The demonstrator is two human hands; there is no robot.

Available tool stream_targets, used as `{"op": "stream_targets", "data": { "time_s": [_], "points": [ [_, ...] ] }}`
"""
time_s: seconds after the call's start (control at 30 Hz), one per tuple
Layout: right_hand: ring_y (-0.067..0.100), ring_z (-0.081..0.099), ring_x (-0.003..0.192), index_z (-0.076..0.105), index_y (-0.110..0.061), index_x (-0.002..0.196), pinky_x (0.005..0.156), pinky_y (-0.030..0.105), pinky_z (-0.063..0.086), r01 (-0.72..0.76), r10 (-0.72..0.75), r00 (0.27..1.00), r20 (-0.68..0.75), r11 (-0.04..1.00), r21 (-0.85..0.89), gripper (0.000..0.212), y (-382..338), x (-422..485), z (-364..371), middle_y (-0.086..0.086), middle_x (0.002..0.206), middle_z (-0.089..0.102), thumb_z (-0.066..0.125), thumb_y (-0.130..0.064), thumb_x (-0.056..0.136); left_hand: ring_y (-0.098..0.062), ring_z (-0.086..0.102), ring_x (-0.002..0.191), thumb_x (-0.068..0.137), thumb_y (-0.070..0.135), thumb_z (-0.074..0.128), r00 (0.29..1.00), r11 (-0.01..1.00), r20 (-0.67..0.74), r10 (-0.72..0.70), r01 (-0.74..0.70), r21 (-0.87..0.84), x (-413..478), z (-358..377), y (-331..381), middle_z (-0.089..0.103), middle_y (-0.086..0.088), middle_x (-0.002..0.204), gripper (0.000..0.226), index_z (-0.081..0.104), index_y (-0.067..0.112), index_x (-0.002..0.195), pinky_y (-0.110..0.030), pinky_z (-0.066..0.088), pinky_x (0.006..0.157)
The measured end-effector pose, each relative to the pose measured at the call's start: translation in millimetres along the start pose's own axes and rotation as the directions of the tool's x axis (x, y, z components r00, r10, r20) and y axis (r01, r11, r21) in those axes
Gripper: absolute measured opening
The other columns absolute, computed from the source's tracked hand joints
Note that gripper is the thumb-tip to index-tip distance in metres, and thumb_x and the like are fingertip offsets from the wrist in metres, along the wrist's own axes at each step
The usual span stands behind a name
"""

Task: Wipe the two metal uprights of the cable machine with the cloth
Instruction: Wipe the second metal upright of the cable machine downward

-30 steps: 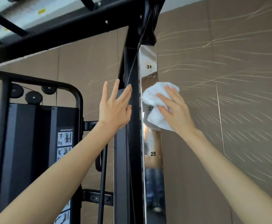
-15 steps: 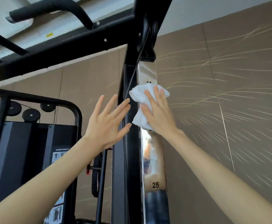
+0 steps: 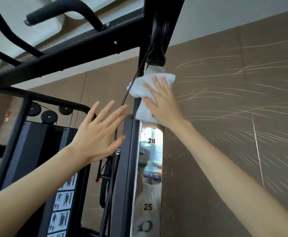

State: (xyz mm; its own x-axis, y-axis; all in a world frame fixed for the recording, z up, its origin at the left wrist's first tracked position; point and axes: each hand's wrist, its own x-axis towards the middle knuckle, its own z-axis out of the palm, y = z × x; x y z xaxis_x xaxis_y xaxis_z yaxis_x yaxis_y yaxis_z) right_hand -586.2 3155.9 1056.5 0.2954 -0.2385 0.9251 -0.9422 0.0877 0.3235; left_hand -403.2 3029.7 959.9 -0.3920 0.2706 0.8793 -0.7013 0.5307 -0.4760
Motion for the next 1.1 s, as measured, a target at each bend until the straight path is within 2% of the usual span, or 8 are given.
{"op": "stream_targets", "data": {
  "time_s": [0.2, 0.33, 0.4, 0.6, 0.77, 0.87, 1.0, 1.1],
  "points": [
    [0.022, -0.004, 0.146, 0.026, -0.023, 0.149, 0.118, 0.041, -0.001, 0.026, -0.019, 0.997, 0.076, 0.995, -0.100, 0.051, 6.9, 7.1, -9.8, 0.003, 0.159, 0.009, 0.031, -0.042, 0.102, -0.029, 0.029, 0.146, 0.092, 0.055, 0.035, 1.000, 0.999, 0.009, 0.023, -0.023, 0.027, -2.7, -12.7, -8.5, 0.038, -0.004, 0.156, 0.068, 0.054, 0.010, 0.139, -0.055, 0.017, 0.118],
    [0.028, 0.000, 0.146, 0.027, -0.020, 0.149, 0.117, 0.048, 0.003, -0.025, 0.028, 1.000, 0.013, 0.982, -0.189, 0.048, 10.8, 57.2, -8.6, 0.007, 0.159, 0.012, 0.030, -0.035, 0.103, -0.029, 0.030, 0.146, 0.093, 0.051, 0.034, 0.999, 0.999, 0.024, 0.036, -0.036, 0.035, -3.1, -11.9, -6.6, 0.037, -0.005, 0.156, 0.066, 0.055, 0.010, 0.139, -0.055, 0.018, 0.118],
    [0.027, 0.001, 0.146, 0.029, -0.021, 0.148, 0.117, 0.047, -0.003, -0.039, 0.038, 0.999, -0.007, 0.978, -0.207, 0.049, 9.7, 49.2, -2.1, 0.007, 0.158, 0.013, 0.029, -0.039, 0.103, -0.029, 0.031, 0.145, 0.092, 0.049, 0.034, 0.999, 0.999, 0.019, 0.039, -0.040, 0.023, -3.1, -10.5, -4.9, 0.037, -0.006, 0.156, 0.064, 0.056, 0.008, 0.137, -0.054, 0.018, 0.118],
    [0.021, 0.000, 0.145, 0.036, -0.020, 0.145, 0.114, 0.031, -0.017, 0.102, -0.100, 0.994, 0.045, 0.994, -0.046, 0.055, -7.5, -45.8, 10.6, 0.005, 0.157, 0.016, 0.027, -0.045, 0.097, -0.032, 0.034, 0.144, 0.088, 0.048, 0.038, 0.996, 0.998, 0.059, 0.067, -0.066, -0.021, -15.8, -6.3, 4.6, 0.038, -0.010, 0.155, 0.066, 0.060, 0.005, 0.132, -0.056, 0.020, 0.116],
    [0.023, -0.002, 0.146, 0.030, -0.024, 0.147, 0.115, 0.038, -0.009, 0.103, -0.087, 0.988, 0.131, 0.988, -0.118, 0.047, 9.1, 0.3, -10.2, 0.005, 0.158, 0.012, 0.033, -0.039, 0.102, -0.030, 0.030, 0.145, 0.086, 0.055, 0.040, 0.985, 0.992, 0.129, 0.116, -0.110, -0.056, -52.0, 5.1, 19.9, 0.033, -0.007, 0.157, 0.071, 0.057, 0.006, 0.135, -0.057, 0.023, 0.115],
    [0.028, -0.001, 0.146, 0.033, -0.022, 0.146, 0.115, 0.040, -0.009, 0.029, -0.024, 0.998, 0.057, 0.994, -0.103, 0.048, 7.1, 10.5, -3.0, 0.008, 0.158, 0.014, 0.035, -0.038, 0.101, -0.030, 0.028, 0.146, 0.088, 0.056, 0.039, 0.988, 0.995, 0.131, 0.077, -0.069, -0.071, -55.4, 3.5, 22.3, 0.033, -0.007, 0.157, 0.073, 0.055, 0.005, 0.137, -0.057, 0.022, 0.115],
    [0.022, -0.003, 0.145, 0.031, -0.021, 0.146, 0.115, 0.037, -0.015, 0.057, -0.057, 0.998, 0.003, 0.996, -0.069, 0.055, -12.0, -50.6, 15.9, 0.004, 0.156, 0.012, 0.028, -0.046, 0.098, -0.032, 0.028, 0.146, 0.089, 0.058, 0.038, 0.993, 0.996, 0.102, 0.057, -0.049, -0.075, -59.3, -0.7, 23.4, 0.035, -0.008, 0.156, 0.074, 0.053, 0.005, 0.138, -0.056, 0.022, 0.115],
    [0.024, 0.003, 0.144, 0.035, -0.016, 0.144, 0.117, 0.044, -0.007, 0.118, -0.118, 0.993, 0.004, 0.993, -0.023, 0.053, -24.5, -102.4, 23.5, 0.010, 0.154, 0.021, 0.028, -0.045, 0.100, -0.033, 0.028, 0.146, 0.089, 0.057, 0.037, 0.993, 0.997, 0.105, 0.049, -0.042, -0.071, -62.5, -6.0, 22.9, 0.035, -0.008, 0.156, 0.074, 0.052, 0.004, 0.139, -0.057, 0.022, 0.115]
  ]
}}
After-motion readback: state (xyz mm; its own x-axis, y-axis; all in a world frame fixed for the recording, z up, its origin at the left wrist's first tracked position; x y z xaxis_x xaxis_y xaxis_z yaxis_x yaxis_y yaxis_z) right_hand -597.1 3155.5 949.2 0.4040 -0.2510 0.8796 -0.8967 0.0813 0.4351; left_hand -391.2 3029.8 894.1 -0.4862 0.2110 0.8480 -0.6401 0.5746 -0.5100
